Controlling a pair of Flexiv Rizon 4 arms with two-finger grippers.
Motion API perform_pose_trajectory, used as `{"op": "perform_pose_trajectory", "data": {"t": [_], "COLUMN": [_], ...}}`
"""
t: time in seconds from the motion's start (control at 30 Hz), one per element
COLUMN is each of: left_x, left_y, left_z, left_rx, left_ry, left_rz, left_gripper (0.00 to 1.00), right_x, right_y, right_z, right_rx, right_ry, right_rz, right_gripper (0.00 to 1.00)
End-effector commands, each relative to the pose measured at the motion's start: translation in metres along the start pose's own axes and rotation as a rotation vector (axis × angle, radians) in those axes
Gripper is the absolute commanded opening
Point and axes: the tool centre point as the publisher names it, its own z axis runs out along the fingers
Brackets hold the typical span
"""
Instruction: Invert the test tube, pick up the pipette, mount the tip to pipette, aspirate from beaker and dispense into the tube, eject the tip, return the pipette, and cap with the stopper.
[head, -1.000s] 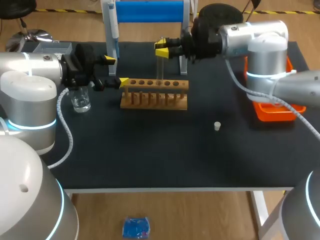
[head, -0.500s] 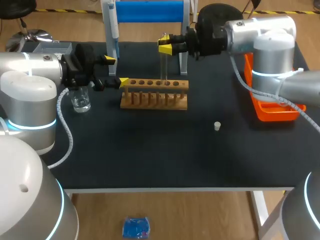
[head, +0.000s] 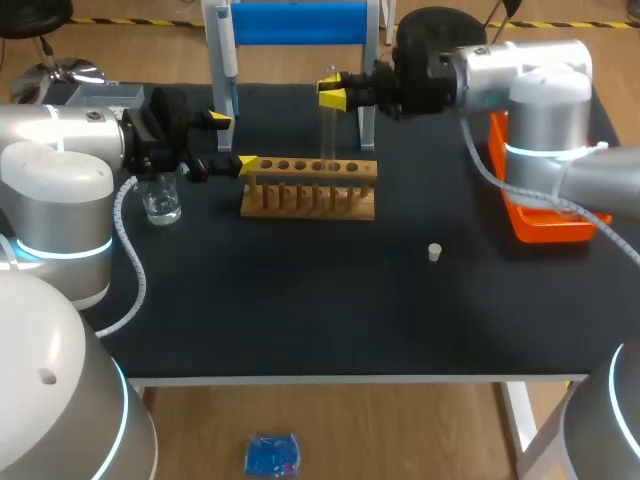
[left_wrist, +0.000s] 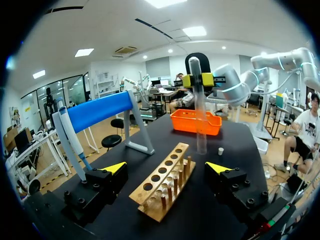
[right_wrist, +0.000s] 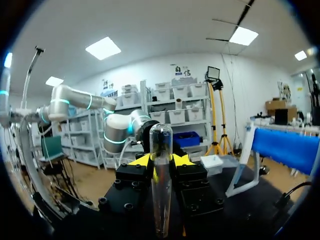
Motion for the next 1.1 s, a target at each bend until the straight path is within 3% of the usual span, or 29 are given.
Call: {"op": "perform_pose_trajectory", "data": {"t": [0.03, 0.1, 0.2, 0.73, 0.93, 1.1], "left_x": [-0.001, -0.001, -0.001, -0.001, -0.001, -0.001], "left_y": [0.001, 0.001, 0.001, 0.001, 0.001, 0.001], "left_z": [0.0, 0.0, 0.0, 0.0, 0.0, 0.0], "left_rx": [0.001, 0.001, 0.001, 0.001, 0.001, 0.001], "left_ry": [0.003, 0.003, 0.003, 0.003, 0.003, 0.003], "left_rz": [0.001, 0.001, 0.001, 0.001, 0.001, 0.001], "left_gripper": [1.0, 1.0, 1.0, 1.0, 1.0, 1.0], "right_x": [0.008, 0.012, 0.016, 0.016, 0.003, -0.003], "right_y": [-0.018, -0.026, -0.032, -0.032, -0.029, -0.023], "right_z": [-0.002, -0.002, 0.0, 0.0, -0.005, -0.01], "right_rx": [-0.257, -0.304, -0.324, -0.324, -0.179, -0.097], "right_ry": [-0.131, -0.135, -0.136, -0.136, -0.07, -0.046], "right_rz": [0.814, 0.976, 1.098, 1.098, 1.308, 1.399], "right_gripper": [0.0, 0.0, 0.0, 0.0, 0.0, 0.0]}}
